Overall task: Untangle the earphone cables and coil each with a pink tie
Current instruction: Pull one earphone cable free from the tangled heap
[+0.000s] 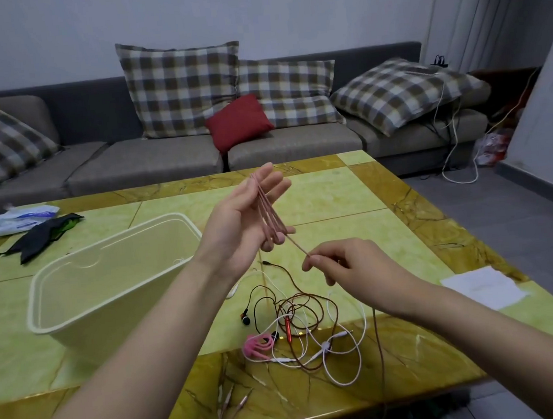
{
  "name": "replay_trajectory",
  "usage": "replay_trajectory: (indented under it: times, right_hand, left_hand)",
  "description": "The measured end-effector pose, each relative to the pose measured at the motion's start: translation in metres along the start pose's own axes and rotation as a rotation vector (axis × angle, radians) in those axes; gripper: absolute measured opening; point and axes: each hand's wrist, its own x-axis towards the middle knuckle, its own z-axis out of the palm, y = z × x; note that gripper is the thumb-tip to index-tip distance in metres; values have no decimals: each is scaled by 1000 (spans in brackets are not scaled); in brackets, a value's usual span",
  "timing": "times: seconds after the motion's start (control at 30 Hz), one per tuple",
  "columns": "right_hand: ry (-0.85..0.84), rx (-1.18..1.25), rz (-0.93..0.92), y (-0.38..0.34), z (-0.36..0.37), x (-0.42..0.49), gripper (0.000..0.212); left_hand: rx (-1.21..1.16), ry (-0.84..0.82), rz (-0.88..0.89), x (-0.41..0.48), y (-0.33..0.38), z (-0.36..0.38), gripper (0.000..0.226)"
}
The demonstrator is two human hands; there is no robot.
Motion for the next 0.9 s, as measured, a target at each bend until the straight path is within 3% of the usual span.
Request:
replay_trajectory:
  times: [0.13,0.27,0.33,0.5,0.63,0.77,0.9]
  right_hand:
    - [21,-43,-27,-4,-5,-1,25]
    - [115,-50,-57,-9,-19,-2,24]
    - [183,-59,-66,-9,-27,0,24]
    - [321,-78,-30,-2,-45,9,24]
    - [366,-36,-5,10,-46,11,23]
    - [345,55,36,17,-33,8,25]
    - [261,212,64,13,-15,4,30]
  left_hand:
    - [620,29,110,-2,-2,-4,25]
    - [1055,-92,-20,-3,-10,-13,25]
    - [1097,-138,-106,-5,-14,-14,26]
    - [632,-212,-330,-15,-13,-9,29]
    - [262,-389,-447,-23,-10,-5,32]
    - [-213,-468,-395,-21,-8,-2,31]
    - [-416,-506,-295,-11,-7,2,32]
